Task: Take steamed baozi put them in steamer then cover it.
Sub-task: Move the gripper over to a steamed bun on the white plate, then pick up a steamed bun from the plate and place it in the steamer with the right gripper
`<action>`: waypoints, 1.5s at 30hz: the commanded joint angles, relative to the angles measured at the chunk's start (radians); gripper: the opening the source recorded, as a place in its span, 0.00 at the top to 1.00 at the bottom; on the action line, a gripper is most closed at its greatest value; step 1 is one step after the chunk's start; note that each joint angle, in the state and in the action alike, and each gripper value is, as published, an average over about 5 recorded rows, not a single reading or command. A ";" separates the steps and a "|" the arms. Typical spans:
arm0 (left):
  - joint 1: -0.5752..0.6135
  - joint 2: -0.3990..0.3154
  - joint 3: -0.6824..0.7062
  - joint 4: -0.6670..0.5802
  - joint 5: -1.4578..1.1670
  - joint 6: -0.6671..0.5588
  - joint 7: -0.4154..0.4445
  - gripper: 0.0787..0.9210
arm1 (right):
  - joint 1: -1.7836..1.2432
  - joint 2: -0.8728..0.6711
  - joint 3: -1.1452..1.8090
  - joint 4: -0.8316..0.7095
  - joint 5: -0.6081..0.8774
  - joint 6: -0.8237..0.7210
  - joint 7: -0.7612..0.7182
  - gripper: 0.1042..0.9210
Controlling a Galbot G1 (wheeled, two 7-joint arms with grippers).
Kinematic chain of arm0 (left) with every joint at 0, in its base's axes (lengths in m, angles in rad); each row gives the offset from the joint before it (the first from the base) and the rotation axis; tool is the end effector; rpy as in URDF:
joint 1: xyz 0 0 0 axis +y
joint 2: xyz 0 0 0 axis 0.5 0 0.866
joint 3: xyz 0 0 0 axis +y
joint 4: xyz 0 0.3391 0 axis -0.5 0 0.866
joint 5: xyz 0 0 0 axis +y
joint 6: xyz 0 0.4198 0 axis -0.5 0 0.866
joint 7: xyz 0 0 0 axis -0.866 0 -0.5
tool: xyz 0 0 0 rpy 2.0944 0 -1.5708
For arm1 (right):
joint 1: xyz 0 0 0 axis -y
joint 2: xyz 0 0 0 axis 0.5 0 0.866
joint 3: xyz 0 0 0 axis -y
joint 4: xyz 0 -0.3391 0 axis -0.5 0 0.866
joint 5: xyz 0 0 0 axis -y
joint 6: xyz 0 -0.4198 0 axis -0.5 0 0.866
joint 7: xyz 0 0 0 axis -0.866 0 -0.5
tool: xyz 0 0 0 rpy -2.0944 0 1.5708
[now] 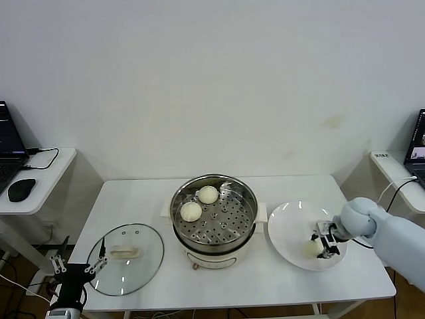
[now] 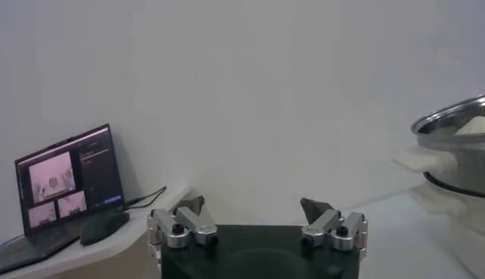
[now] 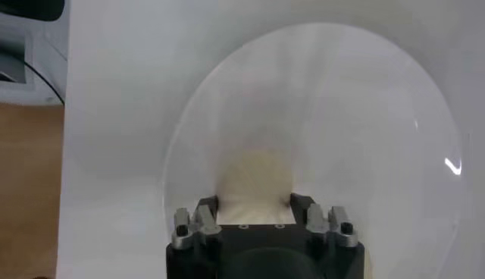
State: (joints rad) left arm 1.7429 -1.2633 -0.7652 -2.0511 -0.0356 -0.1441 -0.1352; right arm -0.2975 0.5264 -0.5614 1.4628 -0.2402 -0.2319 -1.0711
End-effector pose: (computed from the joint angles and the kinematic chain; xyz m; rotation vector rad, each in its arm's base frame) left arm 0.2061 0.1288 -0.3172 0.2198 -3.0763 -0.5532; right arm 0.4917 -0.1469 -0.2421 1.2382 -1.3428 1.4055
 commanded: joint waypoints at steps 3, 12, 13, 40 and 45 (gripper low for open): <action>-0.006 0.004 0.006 0.000 -0.001 0.001 0.001 0.12 | 0.168 -0.053 -0.051 0.044 0.081 -0.017 -0.032 0.43; -0.018 0.008 0.022 -0.004 -0.001 0.002 0.001 0.12 | 0.486 -0.045 -0.150 0.067 0.221 -0.048 -0.055 0.43; -0.019 0.009 0.022 -0.004 -0.001 0.002 0.001 0.12 | 0.521 -0.035 -0.173 0.067 0.234 -0.051 -0.055 0.42; -0.017 -0.016 -0.011 -0.013 -0.014 0.003 0.000 0.12 | 0.781 0.563 -0.599 0.038 0.338 0.163 0.009 0.41; -0.017 -0.023 -0.020 -0.016 -0.018 0.002 0.000 0.12 | 0.765 0.605 -0.638 0.019 0.261 0.279 0.010 0.41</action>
State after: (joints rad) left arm 1.7257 -1.2815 -0.7780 -2.0659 -0.0513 -0.1412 -0.1348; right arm 0.4630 0.9754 -1.0810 1.4963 0.0956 -0.1368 -1.0660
